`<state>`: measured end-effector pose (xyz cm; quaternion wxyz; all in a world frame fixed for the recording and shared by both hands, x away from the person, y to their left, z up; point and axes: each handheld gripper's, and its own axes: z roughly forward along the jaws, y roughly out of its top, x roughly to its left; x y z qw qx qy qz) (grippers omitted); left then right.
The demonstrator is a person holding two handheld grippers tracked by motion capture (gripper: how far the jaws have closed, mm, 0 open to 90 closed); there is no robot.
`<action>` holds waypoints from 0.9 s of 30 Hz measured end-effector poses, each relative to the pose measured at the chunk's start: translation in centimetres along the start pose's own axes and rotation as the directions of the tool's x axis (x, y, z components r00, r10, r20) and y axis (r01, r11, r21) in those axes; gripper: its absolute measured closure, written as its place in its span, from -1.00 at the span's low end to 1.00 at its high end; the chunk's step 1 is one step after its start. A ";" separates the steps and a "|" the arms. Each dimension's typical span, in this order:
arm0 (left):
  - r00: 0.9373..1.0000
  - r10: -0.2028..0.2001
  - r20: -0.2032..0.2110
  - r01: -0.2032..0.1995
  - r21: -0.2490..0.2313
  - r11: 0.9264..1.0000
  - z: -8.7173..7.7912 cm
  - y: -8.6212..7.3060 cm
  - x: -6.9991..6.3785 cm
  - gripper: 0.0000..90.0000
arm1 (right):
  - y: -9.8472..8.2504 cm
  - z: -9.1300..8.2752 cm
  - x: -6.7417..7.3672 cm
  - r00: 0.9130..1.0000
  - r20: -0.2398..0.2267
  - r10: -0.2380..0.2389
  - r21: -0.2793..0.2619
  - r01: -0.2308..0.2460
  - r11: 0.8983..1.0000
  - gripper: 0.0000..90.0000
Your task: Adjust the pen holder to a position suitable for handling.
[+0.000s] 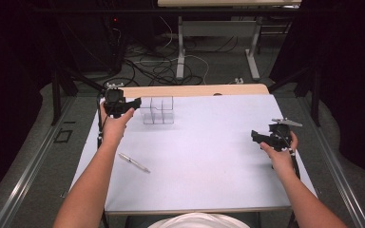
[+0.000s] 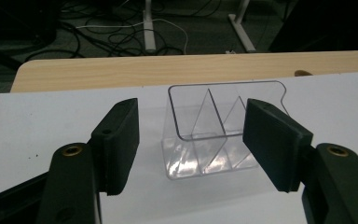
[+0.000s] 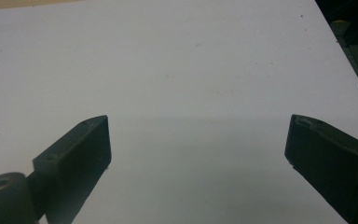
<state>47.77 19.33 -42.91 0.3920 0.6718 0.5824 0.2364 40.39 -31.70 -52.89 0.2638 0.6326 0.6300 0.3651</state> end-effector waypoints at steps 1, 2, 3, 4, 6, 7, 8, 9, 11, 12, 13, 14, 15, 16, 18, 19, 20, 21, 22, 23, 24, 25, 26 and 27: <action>1.000 0.007 -0.002 -0.007 0.012 1.000 0.1 0.3 0.0 -0.17 | 0.0 0.0 0.0 1.000 0.002 0.003 0.000 -0.003 1.000 -0.86; 1.000 0.002 -0.002 -0.002 0.005 1.000 0.4 0.5 -0.1 -0.17 | 0.0 0.1 0.1 1.000 0.002 0.005 0.000 -0.005 1.000 -0.86; 1.000 0.007 -0.003 -0.007 0.001 1.000 0.6 0.7 -0.1 -0.17 | 0.0 0.1 0.1 1.000 0.001 0.006 -0.001 -0.006 1.000 -0.86; 1.000 0.006 -0.008 -0.006 0.006 1.000 0.8 0.9 -0.2 -0.17 | 0.0 0.1 0.1 1.000 0.001 0.006 -0.001 -0.006 1.000 -0.86; 1.000 0.012 -0.014 -0.012 0.030 0.999 1.2 1.2 -0.3 -0.14 | -0.1 0.1 0.1 1.000 0.000 0.009 0.000 -0.009 1.000 -0.85; 1.000 0.017 -0.023 -0.016 0.040 0.999 1.4 1.4 -0.4 -0.13 | -0.1 0.1 0.1 1.000 0.000 0.005 0.002 -0.005 1.000 -0.85; 0.999 0.019 -0.027 -0.017 0.041 0.999 1.6 1.4 -0.5 -0.10 | -0.1 0.1 0.1 1.000 0.000 0.004 0.004 -0.004 1.000 -0.85; 0.999 0.018 -0.029 -0.016 0.050 0.999 1.8 1.5 -0.5 -0.08 | -0.1 0.1 0.1 1.000 -0.003 0.001 0.007 -0.001 1.000 -0.85; 0.999 0.027 -0.038 -0.025 0.050 0.998 2.3 1.7 -0.7 -0.04 | -0.2 0.2 0.1 1.000 -0.003 0.001 0.009 -0.001 1.000 -0.85; 0.998 0.036 -0.044 -0.034 0.059 0.998 2.4 1.7 -0.8 -0.04 | -0.2 0.2 0.1 1.000 -0.003 0.000 0.009 0.000 1.000 -0.85; 0.998 0.040 -0.049 -0.037 0.063 0.997 2.6 1.8 -0.9 -0.03 | -0.2 0.2 0.2 1.000 -0.004 0.000 0.009 0.000 1.000 -0.85; 0.998 0.036 -0.049 -0.033 0.070 0.997 2.7 1.8 -1.0 0.00 | -0.2 0.2 0.2 1.000 -0.006 0.000 0.008 0.000 1.000 -0.85; 0.998 0.039 -0.047 -0.035 0.076 0.996 3.0 1.8 -1.0 0.02 | -0.2 0.2 0.2 1.000 -0.006 -0.001 0.008 0.001 1.000 -0.85; 0.998 0.039 -0.051 -0.034 0.080 0.996 3.2 1.8 -1.1 0.02 | -0.2 0.2 0.2 1.000 -0.006 0.000 0.009 0.000 1.000 -0.85; 0.997 0.042 -0.059 -0.036 0.098 0.995 3.5 1.8 -1.0 0.04 | -0.3 0.3 0.1 1.000 -0.005 -0.003 0.015 0.003 1.000 -0.84; 0.997 0.038 -0.060 -0.031 0.104 0.994 3.6 1.8 -1.0 0.05 | -0.3 0.3 0.1 1.000 -0.006 -0.004 0.015 0.004 1.000 -0.84; 0.997 0.037 -0.066 -0.031 0.100 0.994 3.8 1.7 -1.0 0.07 | -0.3 0.3 0.1 1.000 -0.008 -0.002 0.017 0.002 1.000 -0.84; 0.997 0.041 -0.071 -0.033 0.115 0.993 3.9 1.7 -0.9 0.08 | -0.3 0.3 0.0 1.000 -0.012 -0.004 0.020 0.005 1.000 -0.84; 0.997 0.035 -0.071 -0.026 0.116 0.993 4.1 1.6 -0.8 0.16 | -0.3 0.3 0.0 1.000 -0.009 -0.004 0.015 0.004 1.000 -0.84; 0.997 0.027 -0.069 -0.018 0.126 0.992 4.3 1.6 -0.7 0.20 | -0.3 0.3 0.0 1.000 -0.011 -0.004 0.015 0.004 1.000 -0.84; 0.998 0.022 -0.066 -0.013 0.134 0.991 4.5 1.5 -0.6 0.20 | -0.3 0.3 0.1 1.000 -0.011 -0.004 0.015 0.004 1.000 -0.84; 0.997 0.020 -0.070 -0.010 0.142 0.990 4.7 1.4 -0.5 0.22 | -0.3 0.3 0.1 1.000 -0.015 -0.002 0.016 0.003 1.000 -0.83; 0.997 0.016 -0.071 -0.006 0.146 0.989 4.9 1.4 -0.5 0.24 | -0.3 0.3 0.1 1.000 -0.014 -0.003 0.016 0.004 1.000 -0.84; 0.997 0.011 -0.074 0.000 0.151 0.989 5.0 1.3 -0.4 0.26 | -0.3 0.4 0.1 1.000 -0.015 -0.004 0.018 0.004 1.000 -0.83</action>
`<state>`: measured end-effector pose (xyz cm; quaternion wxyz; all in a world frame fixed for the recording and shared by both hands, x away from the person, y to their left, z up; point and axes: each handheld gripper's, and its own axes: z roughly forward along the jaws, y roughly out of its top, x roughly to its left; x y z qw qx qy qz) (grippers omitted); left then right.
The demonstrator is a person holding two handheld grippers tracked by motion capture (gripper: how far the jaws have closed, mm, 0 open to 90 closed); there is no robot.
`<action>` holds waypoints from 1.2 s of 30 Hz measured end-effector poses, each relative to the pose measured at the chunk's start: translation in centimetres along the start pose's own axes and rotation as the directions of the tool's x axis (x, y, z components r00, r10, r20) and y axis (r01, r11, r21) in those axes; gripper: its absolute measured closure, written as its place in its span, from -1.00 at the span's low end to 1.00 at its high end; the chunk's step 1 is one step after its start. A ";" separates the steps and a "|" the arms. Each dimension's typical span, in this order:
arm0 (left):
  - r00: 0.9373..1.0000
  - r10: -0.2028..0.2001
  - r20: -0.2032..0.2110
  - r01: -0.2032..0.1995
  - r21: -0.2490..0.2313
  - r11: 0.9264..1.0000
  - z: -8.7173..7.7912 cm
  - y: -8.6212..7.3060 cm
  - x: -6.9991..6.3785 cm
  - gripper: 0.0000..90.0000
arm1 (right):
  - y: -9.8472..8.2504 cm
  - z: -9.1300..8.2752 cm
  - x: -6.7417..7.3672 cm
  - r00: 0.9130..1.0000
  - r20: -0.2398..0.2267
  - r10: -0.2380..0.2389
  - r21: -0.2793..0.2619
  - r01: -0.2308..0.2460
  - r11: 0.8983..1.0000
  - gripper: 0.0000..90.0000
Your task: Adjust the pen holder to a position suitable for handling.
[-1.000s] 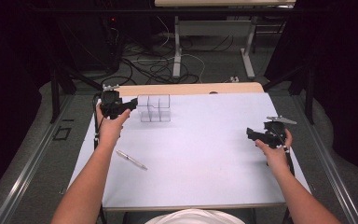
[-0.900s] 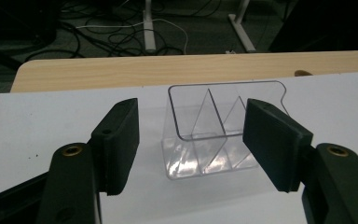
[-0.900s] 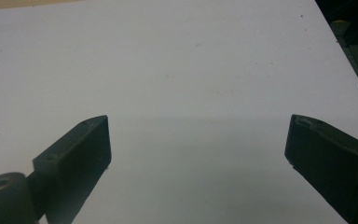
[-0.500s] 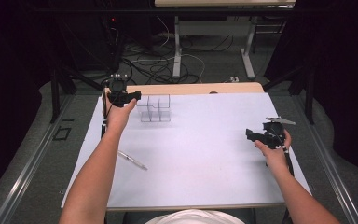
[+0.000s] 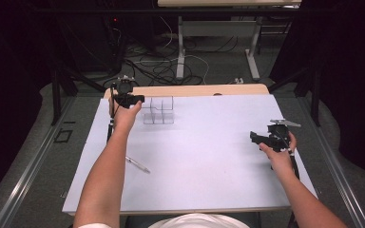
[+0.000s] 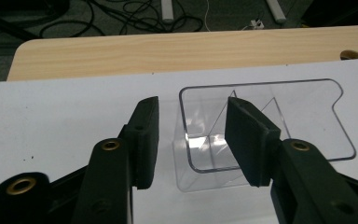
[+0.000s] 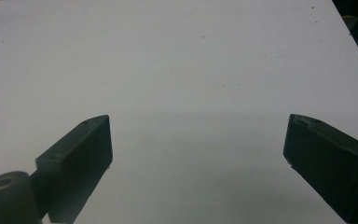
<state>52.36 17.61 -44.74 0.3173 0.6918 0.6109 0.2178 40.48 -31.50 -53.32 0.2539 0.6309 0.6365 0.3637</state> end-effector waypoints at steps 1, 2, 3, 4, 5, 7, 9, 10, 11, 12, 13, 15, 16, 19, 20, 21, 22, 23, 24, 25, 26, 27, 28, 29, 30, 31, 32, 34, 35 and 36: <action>1.000 0.001 -0.001 -0.001 0.009 1.000 0.1 0.0 0.1 0.28 | 0.0 0.0 0.0 1.000 -0.002 0.005 0.002 -0.005 1.000 -0.83; 1.000 0.000 -0.005 0.000 0.010 1.000 0.3 -0.1 0.1 0.30 | 0.0 0.1 0.0 1.000 -0.001 0.004 0.003 -0.004 1.000 -0.83; 1.000 -0.005 -0.008 0.005 0.015 1.000 0.5 -0.1 0.1 0.31 | 0.0 0.1 0.0 1.000 0.000 0.004 0.005 -0.004 1.000 -0.83; 1.000 -0.005 -0.008 0.005 0.024 1.000 0.6 -0.1 0.2 0.33 | -0.1 0.1 0.0 1.000 0.004 0.005 0.003 -0.005 1.000 -0.83; 1.000 -0.010 -0.004 0.010 0.025 1.000 0.8 -0.1 0.2 0.34 | -0.1 0.1 0.0 1.000 0.002 0.005 0.005 -0.005 1.000 -0.83; 1.000 -0.015 -0.002 0.015 0.036 0.999 1.0 -0.2 0.2 0.36 | -0.1 0.2 -0.1 1.000 0.002 0.008 0.005 -0.008 1.000 -0.82; 1.000 -0.014 -0.004 0.014 0.038 0.999 1.3 -0.3 0.1 0.40 | -0.1 0.2 0.0 1.000 0.001 0.008 0.005 -0.008 1.000 -0.82; 1.000 -0.011 -0.002 0.011 0.049 0.999 1.4 -0.3 0.1 0.41 | -0.1 0.2 0.0 1.000 0.001 0.007 0.005 -0.007 1.000 -0.82; 1.000 -0.011 -0.002 0.011 0.049 0.999 1.4 -0.3 0.1 0.42 | -0.1 0.2 0.0 1.000 -0.001 0.006 0.005 -0.006 1.000 -0.82; 1.000 -0.008 -0.005 0.008 0.055 0.998 1.6 -0.4 0.1 0.43 | -0.1 0.2 0.0 1.000 -0.001 0.003 0.006 -0.003 1.000 -0.82; 1.000 -0.012 -0.001 0.012 0.057 0.998 1.7 -0.4 0.1 0.44 | -0.1 0.2 0.0 1.000 -0.001 0.005 0.007 -0.005 1.000 -0.82; 1.000 -0.006 -0.006 0.006 0.073 0.997 1.9 -0.5 0.1 0.46 | -0.1 0.2 0.0 1.000 -0.001 0.003 0.009 -0.003 1.000 -0.82; 1.000 -0.016 -0.003 0.016 0.065 0.998 2.1 -0.6 0.0 0.48 | -0.1 0.2 0.0 1.000 -0.002 0.002 0.010 -0.002 1.000 -0.82; 1.000 -0.012 -0.007 0.012 0.084 0.996 2.4 -0.7 -0.1 0.53 | -0.1 0.3 0.0 1.000 -0.002 0.003 0.012 -0.003 1.000 -0.81; 1.000 -0.008 -0.008 0.009 0.090 0.996 2.4 -0.7 -0.1 0.54 | -0.1 0.3 0.0 1.000 -0.002 0.003 0.012 -0.003 1.000 -0.81; 1.000 -0.006 -0.011 0.007 0.088 0.996 2.5 -0.7 -0.2 0.56 | -0.1 0.2 0.0 1.000 -0.006 0.002 0.015 -0.002 1.000 -0.81; 1.000 0.004 -0.023 -0.002 0.086 0.996 2.6 -0.8 -0.2 0.57 | -0.1 0.2 0.0 1.000 -0.006 0.003 0.016 -0.003 1.000 -0.81; 1.000 0.004 -0.023 -0.002 0.086 0.996 2.6 -0.8 -0.2 0.59 | -0.1 0.2 0.0 1.000 -0.006 0.003 0.016 -0.003 1.000 -0.81; 1.000 0.001 -0.021 0.001 0.093 0.996 2.6 -0.8 -0.2 0.62 | -0.2 0.3 0.0 1.000 -0.003 0.004 0.013 -0.003 1.000 -0.81; 1.000 -0.005 -0.024 0.007 0.087 0.996 2.6 -0.9 -0.2 0.64 | -0.2 0.3 0.0 1.000 -0.003 0.004 0.014 -0.004 1.000 -0.80; 1.000 -0.006 -0.028 0.008 0.085 0.996 2.6 -0.9 -0.2 0.67 | -0.2 0.3 0.0 1.000 -0.003 0.004 0.015 -0.004 1.000 -0.80; 1.000 -0.006 -0.031 0.009 0.082 0.997 2.7 -0.9 -0.2 0.69 | -0.2 0.3 0.1 1.000 -0.004 0.004 0.016 -0.004 1.000 -0.80; 1.000 -0.008 -0.026 0.010 0.077 0.997 2.7 -1.0 -0.2 0.72 | -0.2 0.3 0.1 1.000 -0.005 0.003 0.017 -0.003 1.000 -0.80; 1.000 -0.001 -0.024 0.003 0.083 0.997 2.6 -1.0 -0.1 0.74 | -0.2 0.3 0.1 1.000 -0.006 0.003 0.018 -0.003 1.000 -0.80; 1.000 -0.006 -0.020 0.007 0.080 0.997 2.6 -1.0 -0.2 0.77 | -0.2 0.3 0.1 1.000 -0.006 0.006 0.017 -0.006 1.000 -0.80; 1.000 0.005 -0.028 -0.003 0.075 0.997 2.6 -1.0 -0.3 0.80 | -0.2 0.3 0.1 1.000 -0.008 0.007 0.018 -0.007 1.000 -0.80; 0.999 0.008 -0.034 -0.006 0.070 0.998 2.7 -1.1 -0.4 0.83 | -0.2 0.4 0.1 1.000 -0.010 0.008 0.021 -0.008 1.000 -0.80; 0.999 0.004 -0.048 -0.001 0.065 0.998 2.7 -1.1 -0.7 0.87 | -0.2 0.4 0.1 1.000 -0.010 0.008 0.023 -0.008 1.000 -0.79; 0.999 0.002 -0.054 0.002 0.063 0.998 2.7 -1.1 -0.7 0.89 | -0.2 0.4 0.1 1.000 -0.010 0.009 0.023 -0.009 1.000 -0.79; 0.999 -0.001 -0.053 0.005 0.062 0.998 2.6 -1.1 -0.6 0.91 | -0.2 0.4 0.1 1.000 -0.010 0.011 0.023 -0.010 1.000 -0.79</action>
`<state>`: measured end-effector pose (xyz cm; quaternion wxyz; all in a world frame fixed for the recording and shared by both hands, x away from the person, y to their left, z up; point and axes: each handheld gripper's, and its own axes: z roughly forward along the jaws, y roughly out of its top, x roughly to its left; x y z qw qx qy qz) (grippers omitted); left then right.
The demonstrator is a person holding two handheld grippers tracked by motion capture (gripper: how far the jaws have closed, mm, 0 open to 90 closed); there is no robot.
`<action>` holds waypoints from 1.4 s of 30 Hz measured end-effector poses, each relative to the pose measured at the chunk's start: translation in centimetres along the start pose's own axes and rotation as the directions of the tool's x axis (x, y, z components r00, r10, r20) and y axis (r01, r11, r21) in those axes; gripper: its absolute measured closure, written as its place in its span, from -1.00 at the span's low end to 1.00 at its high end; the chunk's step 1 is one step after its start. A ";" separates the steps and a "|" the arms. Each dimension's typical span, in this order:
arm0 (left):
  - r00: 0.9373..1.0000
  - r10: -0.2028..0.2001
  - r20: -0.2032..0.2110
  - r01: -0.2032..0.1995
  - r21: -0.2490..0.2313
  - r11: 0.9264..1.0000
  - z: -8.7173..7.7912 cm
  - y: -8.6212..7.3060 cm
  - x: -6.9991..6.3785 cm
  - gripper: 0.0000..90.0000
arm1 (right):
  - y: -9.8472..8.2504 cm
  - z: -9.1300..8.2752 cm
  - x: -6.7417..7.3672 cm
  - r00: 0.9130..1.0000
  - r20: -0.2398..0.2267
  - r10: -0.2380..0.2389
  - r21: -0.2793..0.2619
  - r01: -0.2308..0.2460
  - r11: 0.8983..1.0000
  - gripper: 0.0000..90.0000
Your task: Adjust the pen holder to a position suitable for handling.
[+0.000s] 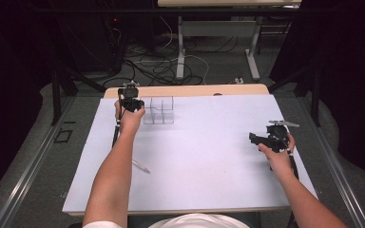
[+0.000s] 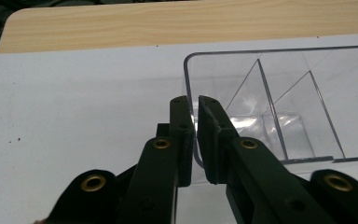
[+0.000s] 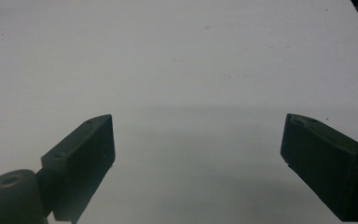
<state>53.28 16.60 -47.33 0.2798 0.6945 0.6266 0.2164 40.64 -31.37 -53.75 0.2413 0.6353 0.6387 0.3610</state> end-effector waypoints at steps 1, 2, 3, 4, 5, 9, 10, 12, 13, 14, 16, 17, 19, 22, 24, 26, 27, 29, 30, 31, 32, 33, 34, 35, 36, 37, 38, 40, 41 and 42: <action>1.000 -0.009 0.001 0.009 -0.003 1.000 0.0 0.0 0.0 0.92 | 0.0 0.0 0.0 1.000 -0.001 -0.001 0.000 0.001 1.000 -0.79; 1.000 -0.011 0.002 0.011 0.001 1.000 0.0 0.0 0.1 0.93 | 0.0 0.0 0.0 1.000 -0.001 0.001 0.000 -0.001 1.000 -0.79; 1.000 -0.013 0.000 0.013 0.001 1.000 -0.1 0.0 0.0 0.93 | 0.0 0.0 0.0 1.000 -0.001 0.000 0.001 0.000 1.000 -0.78; 1.000 -0.019 -0.004 0.019 -0.002 1.000 -0.1 -0.1 -0.1 0.94 | 0.0 0.0 0.0 1.000 0.001 0.000 0.001 0.000 1.000 -0.78; 1.000 -0.015 -0.010 0.015 0.000 1.000 -0.1 -0.1 -0.1 0.94 | 0.0 0.1 0.0 1.000 -0.004 0.003 0.007 -0.003 1.000 -0.78; 0.999 -0.048 -0.001 0.048 -0.006 0.999 -0.1 -0.2 0.0 0.96 | -0.1 0.2 0.1 1.000 -0.004 -0.003 0.012 0.003 1.000 -0.77; 0.998 -0.056 -0.003 0.056 -0.006 0.998 -0.2 -0.2 -0.1 0.96 | -0.1 0.1 0.0 1.000 -0.007 -0.009 0.014 0.009 1.000 -0.77; 0.999 -0.053 0.000 0.053 0.006 0.999 -0.3 -0.1 0.0 0.97 | -0.1 0.1 0.1 1.000 -0.008 -0.010 0.014 0.010 1.000 -0.77; 0.998 -0.056 -0.001 0.056 0.009 0.998 -0.3 -0.1 0.0 0.97 | -0.1 0.2 0.1 1.000 -0.008 -0.010 0.014 0.010 1.000 -0.77; 0.998 -0.057 -0.001 0.057 0.011 0.998 -0.4 -0.1 0.0 0.97 | -0.1 0.2 0.1 1.000 -0.009 -0.009 0.015 0.009 1.000 -0.77; 0.998 -0.061 0.000 0.060 0.014 0.998 -0.5 -0.2 0.0 0.97 | -0.1 0.2 0.1 1.000 -0.013 -0.006 0.020 0.006 1.000 -0.76; 0.997 -0.074 0.001 0.074 0.019 0.997 -0.5 -0.2 0.0 0.97 | -0.1 0.2 0.0 1.000 -0.014 -0.009 0.021 0.009 1.000 -0.76; 0.997 -0.074 -0.002 0.074 0.034 0.997 -0.7 -0.2 0.0 0.97 | -0.1 0.2 0.1 1.000 -0.013 -0.008 0.023 0.008 1.000 -0.76; 0.995 -0.095 0.004 0.095 0.041 0.995 -0.9 -0.3 -0.1 0.97 | -0.2 0.2 0.1 1.000 -0.011 -0.007 0.017 0.007 1.000 -0.76; 0.995 -0.099 0.011 0.099 0.054 0.994 -1.2 -0.4 -0.1 0.97 | -0.2 0.2 0.1 1.000 -0.012 -0.007 0.017 0.007 1.000 -0.76; 0.995 -0.099 0.013 0.098 0.067 0.993 -1.5 -0.7 -0.2 0.97 | -0.1 0.2 0.1 1.000 -0.018 -0.006 0.021 0.006 1.000 -0.76; 0.995 -0.098 0.014 0.097 0.066 0.993 -1.7 -0.8 -0.2 0.97 | -0.2 0.2 0.1 1.000 -0.014 -0.006 0.017 0.007 1.000 -0.76; 0.995 -0.098 0.019 0.096 0.078 0.992 -2.0 -1.0 -0.3 0.97 | -0.2 0.3 0.1 1.000 -0.012 -0.003 0.019 0.003 1.000 -0.75; 0.994 -0.103 0.024 0.100 0.077 0.992 -2.2 -1.2 -0.4 0.97 | -0.2 0.3 0.1 1.000 -0.013 -0.002 0.019 0.002 1.000 -0.75; 0.994 -0.105 0.029 0.103 0.083 0.991 -2.4 -1.3 -0.4 0.96 | -0.2 0.3 0.2 1.000 -0.013 -0.001 0.019 0.001 1.000 -0.75; 0.994 -0.102 0.028 0.099 0.084 0.992 -2.6 -1.5 -0.4 0.96 | -0.1 0.2 0.2 1.000 -0.018 -0.002 0.021 0.002 1.000 -0.75; 0.994 -0.105 0.029 0.102 0.087 0.991 -2.7 -1.7 -0.6 0.96 | -0.1 0.2 0.2 1.000 -0.018 -0.003 0.020 0.004 1.000 -0.75; 0.994 -0.107 0.031 0.104 0.090 0.991 -2.9 -1.9 -0.6 0.96 | -0.1 0.2 0.3 1.000 -0.015 0.003 0.019 -0.002 1.000 -0.75; 0.994 -0.109 0.032 0.106 0.087 0.991 -3.1 -2.1 -0.7 0.96 | -0.1 0.2 0.3 1.000 -0.015 0.002 0.018 -0.002 1.000 -0.75; 0.994 -0.107 0.034 0.104 0.084 0.991 -3.2 -2.4 -0.8 0.96 | -0.1 0.2 0.3 1.000 -0.019 0.000 0.022 0.000 1.000 -0.75; 0.993 -0.111 0.036 0.108 0.081 0.991 -3.3 -2.6 -0.9 0.96 | -0.2 0.2 0.3 1.000 -0.014 -0.004 0.017 0.004 1.000 -0.75; 0.993 -0.111 0.040 0.108 0.086 0.990 -3.5 -2.8 -1.0 0.96 | -0.2 0.2 0.3 1.000 -0.017 -0.005 0.019 0.005 1.000 -0.75; 0.993 -0.114 0.043 0.110 0.075 0.991 -3.7 -3.2 -1.2 0.95 | -0.2 0.2 0.3 1.000 -0.017 -0.010 0.021 0.010 1.000 -0.75; 0.993 -0.108 0.047 0.104 0.072 0.992 -3.8 -3.4 -1.3 0.95 | -0.2 0.3 0.3 1.000 -0.017 -0.009 0.022 0.010 1.000 -0.75; 0.994 -0.100 0.049 0.097 0.074 0.993 -4.0 -3.6 -1.5 0.95 | -0.2 0.2 0.3 1.000 -0.022 -0.008 0.024 0.009 1.000 -0.75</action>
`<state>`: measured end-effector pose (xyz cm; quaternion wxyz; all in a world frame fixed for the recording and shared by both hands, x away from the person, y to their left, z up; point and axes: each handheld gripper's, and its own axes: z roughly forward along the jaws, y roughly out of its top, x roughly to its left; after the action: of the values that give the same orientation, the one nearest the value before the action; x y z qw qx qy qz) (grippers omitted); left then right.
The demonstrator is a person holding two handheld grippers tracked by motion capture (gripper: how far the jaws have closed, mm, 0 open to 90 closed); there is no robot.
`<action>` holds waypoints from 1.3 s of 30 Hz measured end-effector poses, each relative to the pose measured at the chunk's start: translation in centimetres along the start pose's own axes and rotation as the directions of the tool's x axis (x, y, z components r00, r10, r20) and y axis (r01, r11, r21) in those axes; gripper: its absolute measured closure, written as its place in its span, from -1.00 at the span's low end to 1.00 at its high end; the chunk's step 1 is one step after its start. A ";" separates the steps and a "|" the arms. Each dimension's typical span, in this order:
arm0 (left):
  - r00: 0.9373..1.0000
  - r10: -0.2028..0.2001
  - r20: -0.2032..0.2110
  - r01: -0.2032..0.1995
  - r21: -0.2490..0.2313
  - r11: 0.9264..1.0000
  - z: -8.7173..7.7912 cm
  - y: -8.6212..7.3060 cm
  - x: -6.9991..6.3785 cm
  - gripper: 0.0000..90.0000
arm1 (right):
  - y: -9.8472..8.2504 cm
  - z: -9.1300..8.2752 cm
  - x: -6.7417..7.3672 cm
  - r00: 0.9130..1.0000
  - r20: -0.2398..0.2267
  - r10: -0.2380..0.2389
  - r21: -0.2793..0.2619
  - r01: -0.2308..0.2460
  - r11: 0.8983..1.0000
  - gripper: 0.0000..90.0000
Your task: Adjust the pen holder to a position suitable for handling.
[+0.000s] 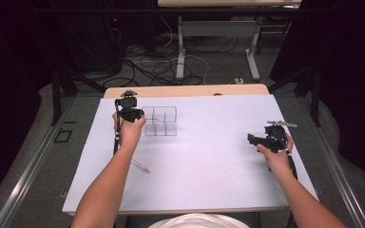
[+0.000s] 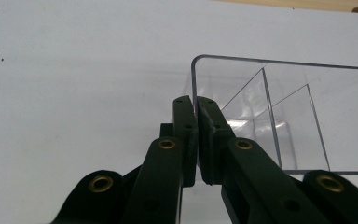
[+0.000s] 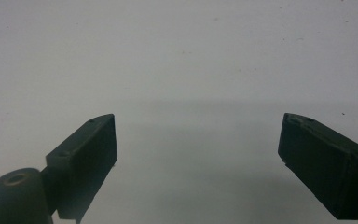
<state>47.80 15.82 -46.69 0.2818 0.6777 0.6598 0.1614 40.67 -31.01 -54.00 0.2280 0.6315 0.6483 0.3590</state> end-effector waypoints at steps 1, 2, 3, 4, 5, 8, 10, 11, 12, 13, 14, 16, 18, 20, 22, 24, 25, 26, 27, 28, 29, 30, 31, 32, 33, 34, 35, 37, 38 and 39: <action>1.000 0.003 0.002 -0.003 -0.001 1.000 -0.1 -0.2 -0.1 0.95 | 0.0 0.0 0.0 1.000 -0.001 -0.001 -0.002 0.001 1.000 -0.75; 1.000 0.001 0.005 -0.001 0.001 1.000 -0.2 -0.3 -0.2 0.95 | 0.0 0.0 0.0 1.000 0.006 -0.001 -0.004 0.001 1.000 -0.75; 1.000 -0.002 0.010 0.002 0.006 1.000 -0.4 -0.5 -0.2 0.95 | 0.0 0.0 0.0 1.000 0.006 0.000 -0.005 0.000 1.000 -0.75; 1.000 -0.003 0.017 0.003 0.004 1.000 -0.5 -0.7 -0.2 0.95 | 0.0 0.0 0.0 1.000 0.006 0.006 -0.006 -0.006 1.000 -0.75; 1.000 -0.005 0.024 0.005 0.005 1.000 -0.6 -0.9 -0.3 0.95 | 0.0 0.0 0.0 1.000 0.005 0.007 -0.006 -0.007 1.000 -0.75; 1.000 -0.014 0.027 0.013 0.007 1.000 -0.9 -1.3 -0.5 0.94 | 0.0 0.0 0.1 1.000 0.007 0.014 -0.006 -0.014 1.000 -0.75; 0.999 -0.013 0.029 0.013 0.011 1.000 -1.1 -1.6 -0.6 0.94 | 0.0 0.0 0.0 1.000 0.006 0.008 -0.006 -0.008 1.000 -0.75; 0.999 -0.012 0.032 0.011 0.012 1.000 -1.2 -1.7 -0.7 0.94 | 0.0 0.0 0.1 1.000 0.005 0.012 -0.004 -0.012 1.000 -0.75; 0.999 -0.014 0.038 0.014 0.012 1.000 -1.3 -1.8 -0.7 0.94 | 0.0 0.0 0.1 1.000 0.006 0.006 -0.004 -0.006 1.000 -0.75; 0.999 -0.011 0.040 0.010 0.012 1.000 -1.3 -2.0 -0.8 0.94 | 0.0 0.0 0.0 1.000 0.006 0.003 -0.005 -0.003 1.000 -0.75; 0.999 -0.009 0.039 0.009 0.011 1.000 -1.4 -2.1 -1.0 0.94 | 0.0 -0.1 0.1 1.000 0.006 0.007 -0.004 -0.007 1.000 -0.75; 0.999 -0.013 0.047 0.012 0.017 1.000 -1.5 -2.3 -1.1 0.93 | 0.0 0.0 0.1 1.000 0.006 0.010 -0.003 -0.010 1.000 -0.75; 0.998 -0.016 0.063 0.014 0.022 1.000 -1.7 -2.5 -1.3 0.93 | 0.0 0.0 0.1 1.000 0.007 0.007 -0.004 -0.007 1.000 -0.75; 0.997 -0.022 0.076 0.020 0.027 0.999 -1.8 -2.7 -1.5 0.92 | 0.0 0.0 0.1 1.000 0.006 0.010 -0.002 -0.010 1.000 -0.75; 0.996 -0.023 0.082 0.022 0.020 1.000 -1.9 -3.0 -1.7 0.92 | 0.0 0.0 0.1 1.000 0.006 0.009 -0.002 -0.009 1.000 -0.75; 0.995 -0.031 0.096 0.029 0.025 0.999 -2.0 -3.2 -1.8 0.91 | -0.1 0.0 0.1 1.000 0.007 0.011 0.002 -0.012 1.000 -0.75; 0.994 -0.040 0.103 0.037 0.026 0.999 -2.1 -3.3 -1.9 0.90 | -0.1 0.0 0.1 1.000 0.007 0.011 0.003 -0.011 1.000 -0.75; 0.993 -0.039 0.112 0.036 0.032 0.999 -2.2 -3.5 -1.9 0.89 | -0.1 0.0 0.1 1.000 0.006 0.011 0.002 -0.011 1.000 -0.75; 0.993 -0.039 0.114 0.035 0.031 0.999 -2.3 -3.6 -1.9 0.89 | -0.1 0.0 0.2 1.000 0.006 0.011 0.003 -0.011 1.000 -0.75; 0.993 -0.035 0.114 0.032 0.027 0.999 -2.3 -3.8 -2.0 0.89 | -0.1 0.0 0.2 1.000 0.006 0.010 0.002 -0.010 1.000 -0.75; 0.993 -0.032 0.112 0.030 0.022 0.999 -2.3 -3.8 -2.0 0.88 | -0.1 0.0 0.2 1.000 0.007 0.011 0.001 -0.011 1.000 -0.75; 0.993 -0.033 0.117 0.031 0.022 0.999 -2.4 -3.9 -2.1 0.88 | -0.1 0.0 0.1 1.000 0.007 0.005 0.000 -0.005 1.000 -0.75; 0.992 -0.030 0.120 0.027 0.024 0.999 -2.4 -4.0 -2.0 0.88 | -0.1 0.0 0.2 1.000 0.007 0.008 0.001 -0.008 1.000 -0.75; 0.992 -0.028 0.122 0.025 0.024 0.999 -2.4 -4.0 -1.9 0.88 | -0.1 0.0 0.2 1.000 0.003 0.008 0.005 -0.008 1.000 -0.75; 0.992 -0.024 0.124 0.022 0.019 1.000 -2.4 -4.0 -1.9 0.87 | -0.1 0.1 0.2 1.000 0.008 0.012 0.000 -0.012 1.000 -0.75; 0.991 -0.025 0.130 0.023 0.017 1.000 -2.4 -4.0 -1.8 0.87 | -0.1 0.1 0.2 1.000 0.007 0.009 0.001 -0.009 1.000 -0.75; 0.990 -0.029 0.135 0.026 0.019 0.999 -2.4 -4.0 -1.8 0.86 | -0.1 0.1 0.3 1.000 0.007 0.010 0.001 -0.010 1.000 -0.75; 0.988 -0.027 0.149 0.025 0.015 1.000 -2.3 -4.0 -1.6 0.84 | -0.1 0.0 0.3 1.000 0.002 0.008 0.003 -0.008 1.000 -0.75; 0.988 -0.024 0.151 0.023 0.012 1.000 -2.3 -4.0 -1.6 0.83 | -0.1 0.0 0.3 1.000 0.003 0.008 0.004 -0.008 1.000 -0.75; 0.988 -0.020 0.150 0.019 0.010 1.000 -2.3 -4.0 -1.5 0.81 | 0.0 0.0 0.3 1.000 0.002 0.008 0.003 -0.008 1.000 -0.75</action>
<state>43.09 14.60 -47.02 0.3296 0.6826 0.6439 0.1044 40.64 -30.74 -54.03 0.2264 0.6347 0.6462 0.3582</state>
